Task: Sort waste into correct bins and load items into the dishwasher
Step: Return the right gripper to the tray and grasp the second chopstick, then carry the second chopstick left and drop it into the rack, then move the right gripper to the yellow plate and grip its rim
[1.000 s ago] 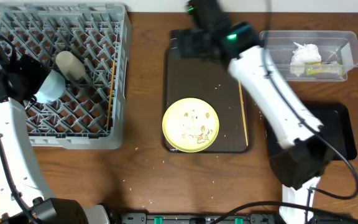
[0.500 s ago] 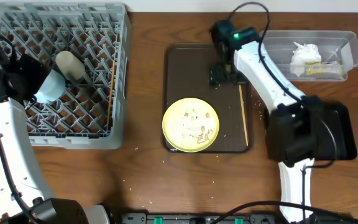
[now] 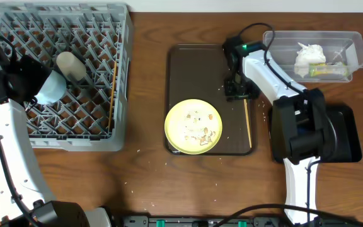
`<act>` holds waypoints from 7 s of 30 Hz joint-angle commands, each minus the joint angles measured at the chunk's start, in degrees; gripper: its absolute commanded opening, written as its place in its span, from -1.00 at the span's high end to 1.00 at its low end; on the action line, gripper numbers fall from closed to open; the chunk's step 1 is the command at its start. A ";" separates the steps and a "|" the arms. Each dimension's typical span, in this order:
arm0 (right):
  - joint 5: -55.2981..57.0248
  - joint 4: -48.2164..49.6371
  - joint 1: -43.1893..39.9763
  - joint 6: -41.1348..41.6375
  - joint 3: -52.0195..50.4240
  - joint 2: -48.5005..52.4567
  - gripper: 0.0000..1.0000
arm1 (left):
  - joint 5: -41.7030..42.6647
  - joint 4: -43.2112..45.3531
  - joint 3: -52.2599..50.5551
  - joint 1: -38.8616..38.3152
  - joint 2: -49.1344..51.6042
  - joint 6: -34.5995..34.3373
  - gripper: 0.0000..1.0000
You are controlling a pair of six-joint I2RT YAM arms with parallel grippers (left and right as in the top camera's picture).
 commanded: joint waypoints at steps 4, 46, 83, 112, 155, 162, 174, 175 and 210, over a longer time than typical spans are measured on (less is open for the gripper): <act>-4.76 2.51 -1.60 -6.34 -2.97 0.11 -0.07 | -0.31 -0.13 0.59 0.13 0.22 -0.28 -0.93; -34.38 42.16 13.60 30.91 15.87 -3.06 0.97 | -0.31 -0.13 0.59 0.13 0.22 -0.28 -0.93; -8.04 19.87 19.52 5.60 16.00 -9.31 -0.98 | -0.31 -0.13 0.59 0.13 0.22 -0.28 -0.93; -10.75 10.97 8.63 -10.08 -9.40 -7.65 0.14 | -0.31 -0.13 0.59 0.13 0.22 -0.28 -0.93; -3.48 11.85 -4.31 -4.83 -3.91 -8.39 -0.04 | -0.31 -0.13 0.59 0.13 0.22 -0.28 -0.93; -10.80 6.40 1.07 -7.28 2.25 -9.42 -0.07 | -0.31 -0.13 0.59 0.13 0.22 -0.28 -0.93; 3.89 11.61 19.43 3.61 -3.89 -8.59 -0.17 | -0.31 -0.13 0.59 0.13 0.22 -0.28 -0.93; 4.85 12.48 20.48 3.69 -4.63 -8.57 -0.21 | -0.31 -0.15 0.59 0.13 0.22 -0.28 -0.93; 10.56 23.28 24.74 15.96 -18.01 -8.48 0.70 | -0.31 -0.13 0.59 0.13 0.22 -0.28 -0.93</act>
